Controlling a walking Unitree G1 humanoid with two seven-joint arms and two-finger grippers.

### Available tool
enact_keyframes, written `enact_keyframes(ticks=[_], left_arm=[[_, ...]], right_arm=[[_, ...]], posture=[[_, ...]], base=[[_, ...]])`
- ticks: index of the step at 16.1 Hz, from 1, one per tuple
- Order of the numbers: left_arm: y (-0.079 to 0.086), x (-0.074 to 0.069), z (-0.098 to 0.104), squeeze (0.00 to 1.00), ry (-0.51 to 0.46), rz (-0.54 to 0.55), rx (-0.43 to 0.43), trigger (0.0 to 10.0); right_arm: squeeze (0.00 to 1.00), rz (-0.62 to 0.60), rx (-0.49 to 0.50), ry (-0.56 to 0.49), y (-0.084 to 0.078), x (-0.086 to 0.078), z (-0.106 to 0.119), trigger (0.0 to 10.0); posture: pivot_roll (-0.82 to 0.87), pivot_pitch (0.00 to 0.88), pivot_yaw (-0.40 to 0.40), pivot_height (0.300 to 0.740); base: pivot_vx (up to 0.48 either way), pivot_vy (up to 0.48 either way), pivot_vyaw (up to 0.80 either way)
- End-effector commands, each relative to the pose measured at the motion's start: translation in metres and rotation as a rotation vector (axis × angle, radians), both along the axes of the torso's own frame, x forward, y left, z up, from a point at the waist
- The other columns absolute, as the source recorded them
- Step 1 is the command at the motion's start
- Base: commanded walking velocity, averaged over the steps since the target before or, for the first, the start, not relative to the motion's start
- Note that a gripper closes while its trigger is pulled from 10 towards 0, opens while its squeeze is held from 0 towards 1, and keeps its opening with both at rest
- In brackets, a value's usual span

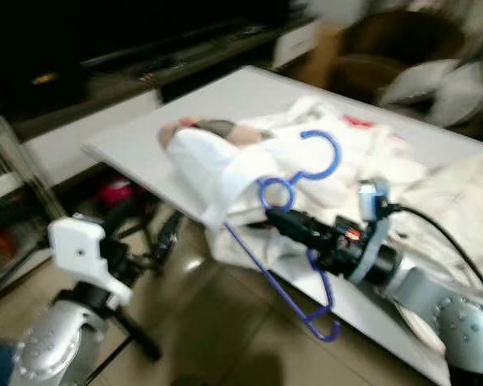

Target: Hang hanger

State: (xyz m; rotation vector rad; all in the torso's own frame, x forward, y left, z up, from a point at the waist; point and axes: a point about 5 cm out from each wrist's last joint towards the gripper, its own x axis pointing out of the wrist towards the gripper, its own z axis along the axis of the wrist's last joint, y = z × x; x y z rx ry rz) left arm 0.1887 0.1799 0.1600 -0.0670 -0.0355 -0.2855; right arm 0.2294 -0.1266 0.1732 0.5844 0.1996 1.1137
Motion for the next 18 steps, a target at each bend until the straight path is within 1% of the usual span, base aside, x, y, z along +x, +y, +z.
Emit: enact_keyframes(ticks=[1, 6, 8, 9, 10, 14, 18], left_arm=[[0.002, 0.0, 0.004, 0.0, -0.022, 0.011, 0.014, 10.0], [0.002, 0.001, 0.004, 0.0, -0.021, 0.007, 0.018, 10.0], [0.001, 0.002, 0.003, 0.0, -0.014, 0.007, 0.005, 10.0], [0.0, 0.003, 0.002, 0.0, -0.007, -0.005, -0.016, 10.0], [-0.002, 0.003, 0.003, 0.0, -0.009, -0.021, -0.033, 10.0], [-0.002, 0.003, 0.003, 0.0, -0.01, -0.028, -0.038, 10.0], [-0.002, 0.001, 0.003, 0.0, -0.011, -0.027, -0.041, 10.0]], right_arm=[[0.0, 0.043, 0.019, -0.05, 0.006, -0.002, 0.009, 10.0], [0.0, 0.047, -0.003, -0.052, 0.008, -0.002, 0.006, 10.0], [0.0, 0.041, -0.009, -0.053, 0.008, 0.0, 0.006, 10.0], [0.0, 0.042, -0.015, -0.059, 0.009, 0.001, 0.006, 10.0], [0.0, 0.061, -0.019, -0.06, 0.011, -0.001, 0.006, 10.0], [0.0, 0.086, -0.044, -0.061, 0.015, -0.002, 0.002, 10.0], [0.0, 0.118, -0.069, -0.101, 0.016, -0.004, 0.001, 10.0]], posture=[[0.04, 0.0, 0.006, 0.74], [0.04, 0.0, 0.003, 0.74], [0.04, 0.0, 0.005, 0.74], [0.04, 0.0, 0.006, 0.74], [0.04, 0.0, 0.008, 0.74], [0.05, 0.0, 0.007, 0.74], [0.05, 0.0, 0.0, 0.74]], base=[[0.0, -0.247, 0.8], [0.0, -0.247, 0.8], [0.0, 0.0, 0.8], [0.0, 0.0, 0.8], [0.0, 0.42, 0.0], [0.0, 0.465, 0.0], [0.0, 0.48, 0.0]])
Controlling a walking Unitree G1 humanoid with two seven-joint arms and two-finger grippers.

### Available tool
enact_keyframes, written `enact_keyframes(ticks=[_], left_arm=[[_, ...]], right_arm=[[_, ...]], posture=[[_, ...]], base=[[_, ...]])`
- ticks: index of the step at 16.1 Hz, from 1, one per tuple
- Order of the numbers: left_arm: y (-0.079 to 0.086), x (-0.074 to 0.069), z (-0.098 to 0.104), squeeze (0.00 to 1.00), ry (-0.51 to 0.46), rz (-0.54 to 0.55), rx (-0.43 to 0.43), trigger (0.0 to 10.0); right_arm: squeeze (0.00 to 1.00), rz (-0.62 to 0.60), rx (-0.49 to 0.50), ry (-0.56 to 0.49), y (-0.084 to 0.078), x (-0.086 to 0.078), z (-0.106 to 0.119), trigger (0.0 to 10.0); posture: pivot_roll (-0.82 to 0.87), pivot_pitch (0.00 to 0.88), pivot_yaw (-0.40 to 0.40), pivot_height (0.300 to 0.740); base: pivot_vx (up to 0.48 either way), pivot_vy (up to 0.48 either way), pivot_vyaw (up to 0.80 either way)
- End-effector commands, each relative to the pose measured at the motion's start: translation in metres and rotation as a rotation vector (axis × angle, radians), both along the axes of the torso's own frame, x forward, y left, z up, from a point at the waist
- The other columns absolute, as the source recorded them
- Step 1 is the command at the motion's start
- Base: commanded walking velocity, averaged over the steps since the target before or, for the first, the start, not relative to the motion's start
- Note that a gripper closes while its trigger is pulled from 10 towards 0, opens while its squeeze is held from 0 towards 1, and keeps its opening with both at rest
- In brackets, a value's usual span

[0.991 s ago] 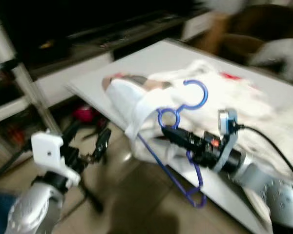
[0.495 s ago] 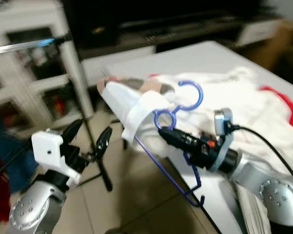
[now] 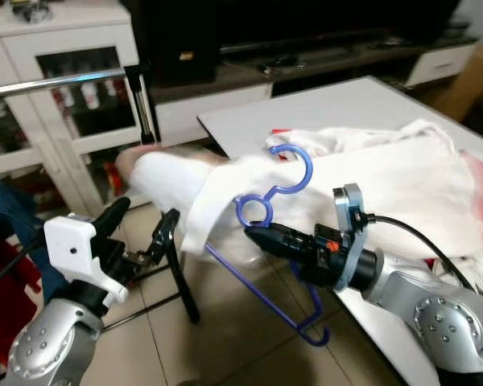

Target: Hang hanger

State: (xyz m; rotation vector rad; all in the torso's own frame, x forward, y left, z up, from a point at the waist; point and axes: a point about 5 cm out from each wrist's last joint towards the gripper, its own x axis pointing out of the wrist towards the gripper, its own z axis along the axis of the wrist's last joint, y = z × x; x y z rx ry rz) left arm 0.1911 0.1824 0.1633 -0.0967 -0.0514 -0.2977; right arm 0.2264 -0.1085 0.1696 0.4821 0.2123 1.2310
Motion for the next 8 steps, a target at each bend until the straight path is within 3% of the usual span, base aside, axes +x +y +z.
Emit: enact_keyframes(ticks=[1, 3, 4, 5, 8], left_arm=[[-0.0043, -0.0016, 0.0004, 0.0, 0.0, -0.014, -0.011, 10.0], [-0.0046, -0.0023, 0.0005, 0.0, -0.001, -0.015, -0.013, 10.0], [-0.0048, -0.0024, 0.0009, 0.0, -0.005, -0.014, 0.014, 10.0], [-0.0086, -0.0036, 0.0023, 0.0, -0.023, -0.032, 0.061, 10.0], [-0.0099, -0.003, 0.0021, 0.0, -0.025, -0.031, 0.065, 10.0]], right_arm=[[0.0, 0.01, -0.006, -0.037, -0.002, -0.0017, 0.0042, 10.0], [0.0, 0.015, -0.01, -0.041, -0.0022, -0.0026, 0.0042, 10.0], [0.0, 0.016, -0.012, -0.047, -0.0023, -0.0029, 0.0042, 10.0], [0.0, 0.016, -0.021, -0.057, -0.003, -0.0031, 0.0035, 10.0], [0.0, 0.008, -0.032, -0.062, -0.0038, -0.0024, 0.0006, 10.0]], posture=[[0.05, 0.0, -0.001, 0.74], [0.05, 0.0, -0.001, 0.74], [0.05, 0.0, -0.001, 0.74], [0.05, 0.0, 0.0, 0.74], [0.05, 0.0, 0.002, 0.74]], base=[[0.0, 0.48, 0.48], [0.0, 0.45, 0.8], [0.0, 0.0, 0.8], [0.0, -0.48, 0.8], [0.0, -0.48, 0.8]])
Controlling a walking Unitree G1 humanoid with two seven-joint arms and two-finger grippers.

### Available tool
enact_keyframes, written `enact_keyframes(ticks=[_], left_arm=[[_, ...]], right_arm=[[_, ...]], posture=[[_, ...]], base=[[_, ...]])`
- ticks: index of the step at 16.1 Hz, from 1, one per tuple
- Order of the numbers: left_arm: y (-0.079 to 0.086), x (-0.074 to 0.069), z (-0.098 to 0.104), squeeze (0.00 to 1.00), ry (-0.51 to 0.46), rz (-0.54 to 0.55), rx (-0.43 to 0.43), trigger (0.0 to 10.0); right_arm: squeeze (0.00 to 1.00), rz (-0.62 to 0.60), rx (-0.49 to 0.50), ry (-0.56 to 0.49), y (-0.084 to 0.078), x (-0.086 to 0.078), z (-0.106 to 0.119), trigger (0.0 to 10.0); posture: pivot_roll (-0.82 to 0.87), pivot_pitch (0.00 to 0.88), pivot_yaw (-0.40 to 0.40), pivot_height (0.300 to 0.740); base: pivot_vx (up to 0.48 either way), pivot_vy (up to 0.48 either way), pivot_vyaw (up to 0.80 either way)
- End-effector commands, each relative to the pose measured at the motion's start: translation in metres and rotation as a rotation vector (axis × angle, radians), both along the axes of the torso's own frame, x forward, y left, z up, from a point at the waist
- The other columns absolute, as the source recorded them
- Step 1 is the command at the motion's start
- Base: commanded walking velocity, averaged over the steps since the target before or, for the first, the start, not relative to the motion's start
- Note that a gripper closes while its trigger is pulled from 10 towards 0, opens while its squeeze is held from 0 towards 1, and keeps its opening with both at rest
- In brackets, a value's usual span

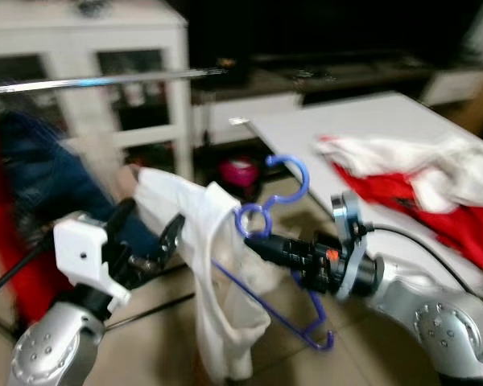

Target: Hang hanger

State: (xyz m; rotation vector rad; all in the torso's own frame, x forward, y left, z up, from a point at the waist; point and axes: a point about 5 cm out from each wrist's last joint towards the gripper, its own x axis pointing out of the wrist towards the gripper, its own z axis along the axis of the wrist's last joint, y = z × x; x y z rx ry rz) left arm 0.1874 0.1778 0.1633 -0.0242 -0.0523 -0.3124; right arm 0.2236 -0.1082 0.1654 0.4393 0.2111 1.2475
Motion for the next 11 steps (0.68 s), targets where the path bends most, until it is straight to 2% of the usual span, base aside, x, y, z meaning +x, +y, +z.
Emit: enact_keyframes(ticks=[1, 4, 5, 6, 9, 11], left_arm=[[-0.004, 0.0, 0.002, 0.0, -0.009, -0.019, -0.003, 10.0], [-0.004, 0.0, 0.002, 0.0, -0.008, -0.022, 0.001, 10.0], [-0.004, 0.0, 0.0, 0.0, 0.01, -0.026, -0.017, 10.0], [-0.004, -0.001, -0.001, 0.0, 0.023, -0.033, -0.06, 10.0], [-0.003, -0.003, -0.001, 0.0, 0.018, -0.036, -0.066, 10.0], [0.0, -0.001, -0.002, 0.0, 0.029, -0.019, -0.056, 10.0]], right_arm=[[0.0, -0.013, -0.01, -0.033, -0.004, 0.0, 0.002, 10.0], [0.0, -0.035, -0.016, -0.038, -0.003, 0.002, 0.0, 10.0], [0.0, -0.052, -0.023, -0.037, -0.003, 0.003, -0.001, 10.0], [0.0, -0.077, -0.033, -0.022, -0.003, 0.006, -0.003, 10.0], [0.0, -0.156, -0.079, -0.062, -0.005, 0.015, -0.006, 10.0], [0.0, -0.217, -0.101, -0.101, -0.005, 0.022, -0.005, 10.0]], posture=[[0.05, 0.0, 0.005, 0.74], [0.05, 0.0, 0.008, 0.74], [0.05, 0.0, 0.008, 0.74], [0.06, 0.0, 0.006, 0.74], [0.06, 0.0, 0.005, 0.74], [0.06, 0.0, 0.004, 0.74]], base=[[0.0, -0.48, 0.8], [0.0, -0.48, 0.8], [0.0, 0.0, 0.8], [0.0, 0.0, 0.0], [0.0, 0.48, 0.0], [0.0, 0.178, 0.0]])
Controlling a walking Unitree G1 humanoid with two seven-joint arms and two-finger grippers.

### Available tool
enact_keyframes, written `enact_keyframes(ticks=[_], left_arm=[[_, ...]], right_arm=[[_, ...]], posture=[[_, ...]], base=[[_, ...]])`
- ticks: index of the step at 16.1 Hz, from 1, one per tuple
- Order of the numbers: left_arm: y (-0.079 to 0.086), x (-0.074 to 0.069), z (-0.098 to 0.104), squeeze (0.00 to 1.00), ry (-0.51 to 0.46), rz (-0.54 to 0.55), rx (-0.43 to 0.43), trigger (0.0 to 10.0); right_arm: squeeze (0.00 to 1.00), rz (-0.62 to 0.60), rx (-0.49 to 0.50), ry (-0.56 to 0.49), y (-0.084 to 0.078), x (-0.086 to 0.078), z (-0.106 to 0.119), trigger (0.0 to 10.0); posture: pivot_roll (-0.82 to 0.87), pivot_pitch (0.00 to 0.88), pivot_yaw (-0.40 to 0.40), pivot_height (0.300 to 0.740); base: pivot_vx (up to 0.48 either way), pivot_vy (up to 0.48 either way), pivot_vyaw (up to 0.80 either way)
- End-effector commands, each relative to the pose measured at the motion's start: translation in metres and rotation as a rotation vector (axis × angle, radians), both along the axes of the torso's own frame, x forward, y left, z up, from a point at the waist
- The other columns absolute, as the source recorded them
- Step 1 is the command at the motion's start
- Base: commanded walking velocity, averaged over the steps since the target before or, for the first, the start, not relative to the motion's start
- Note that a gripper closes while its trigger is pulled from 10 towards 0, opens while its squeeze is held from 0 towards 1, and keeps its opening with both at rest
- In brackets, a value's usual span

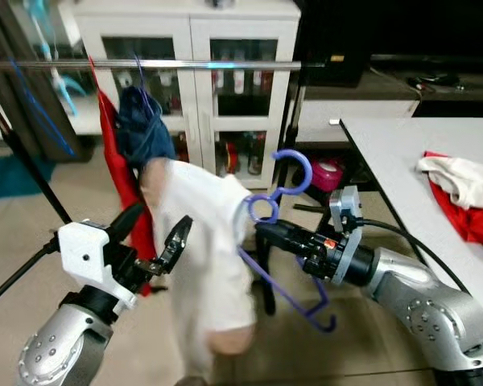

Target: Hang hanger

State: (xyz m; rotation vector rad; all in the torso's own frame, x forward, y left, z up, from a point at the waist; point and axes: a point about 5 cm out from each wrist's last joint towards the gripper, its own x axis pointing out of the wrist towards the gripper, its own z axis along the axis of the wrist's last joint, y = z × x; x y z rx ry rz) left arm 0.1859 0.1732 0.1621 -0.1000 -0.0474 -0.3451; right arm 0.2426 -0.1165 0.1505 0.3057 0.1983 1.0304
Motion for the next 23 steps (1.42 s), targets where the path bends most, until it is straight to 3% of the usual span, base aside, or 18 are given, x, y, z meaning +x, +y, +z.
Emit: enact_keyframes(ticks=[1, 2, 3, 7, 10, 12, 13, 14, 15, 19, 21, 23], left_arm=[[0.007, 0.001, -0.002, 0.0, 0.025, 0.024, 0.005, 10.0], [0.009, 0.001, -0.002, 0.06, 0.025, 0.027, 0.0, 10.0], [0.014, 0.001, -0.004, 1.0, 0.036, 0.021, 0.049, 10.0], [0.016, 0.004, -0.003, 1.0, 0.043, -0.009, 0.09, 10.0], [0.03, 0.009, -0.001, 1.0, 0.037, 0.012, 0.135, 10.0], [0.046, 0.012, 0.003, 1.0, 0.012, 0.044, 0.182, 10.0], [0.062, 0.014, 0.009, 1.0, 0.0, 0.058, 0.217, 10.0], [0.071, 0.015, 0.015, 0.51, -0.007, 0.033, 0.224, 10.0], [0.078, 0.013, 0.018, 0.0, 0.031, -0.059, 0.216, 10.0], [0.089, 0.012, 0.008, 0.0, 0.15, -0.222, 0.249, 10.0], [0.099, 0.02, 0.002, 0.0, 0.167, -0.242, 0.299, 10.0], [0.102, 0.025, 0.009, 0.0, 0.138, -0.249, 0.288, 10.0]], right_arm=[[0.0, -0.038, 0.002, -0.087, 0.003, 0.007, 0.01, 10.0], [0.0, -0.062, -0.01, -0.102, 0.004, 0.009, 0.01, 10.0], [0.0, -0.103, -0.052, -0.148, 0.004, 0.014, 0.01, 10.0], [0.0, -0.15, -0.115, -0.213, 0.005, 0.022, 0.01, 10.0], [0.0, -0.043, -0.197, -0.27, 0.0, 0.023, 0.007, 10.0], [0.0, 0.049, -0.184, -0.261, -0.004, 0.021, 0.008, 10.0], [0.0, 0.135, -0.18, -0.271, -0.006, 0.018, 0.009, 10.0], [0.0, 0.181, -0.158, -0.276, -0.008, 0.018, 0.012, 10.0], [0.0, 0.22, -0.122, -0.285, -0.01, 0.02, 0.016, 10.0], [0.0, 0.353, -0.054, -0.293, -0.011, 0.015, 0.027, 10.0], [0.0, 0.411, -0.014, -0.281, -0.01, 0.011, 0.034, 10.0], [0.0, 0.45, -0.022, -0.27, -0.011, 0.008, 0.034, 10.0]], posture=[[0.07, 0.0, 0.004, 0.74], [0.07, 0.0, 0.004, 0.74], [0.07, 0.0, 0.004, 0.74], [0.06, 0.0, 0.005, 0.74], [0.05, 0.0, 0.008, 0.74], [0.05, 0.0, 0.007, 0.74], [0.04, 0.0, 0.009, 0.74], [0.04, 0.0, 0.013, 0.74], [0.03, 0.0, 0.015, 0.74], [0.03, 0.0, 0.017, 0.74], [0.03, 0.0, 0.017, 0.74], [0.02, 0.0, 0.019, 0.74]], base=[[0.0, 0.0, 0.0], [0.0, 0.0, 0.0], [0.0, 0.0, 0.0], [0.0, 0.0, 0.0], [0.0, 0.0, 0.0], [0.0, 0.0, 0.0], [0.0, 0.0, 0.0], [0.0, 0.0, 0.0], [0.0, 0.0, 0.0], [0.0, 0.0, 0.0], [0.0, 0.0, 0.0], [0.0, 0.0, 0.0]])
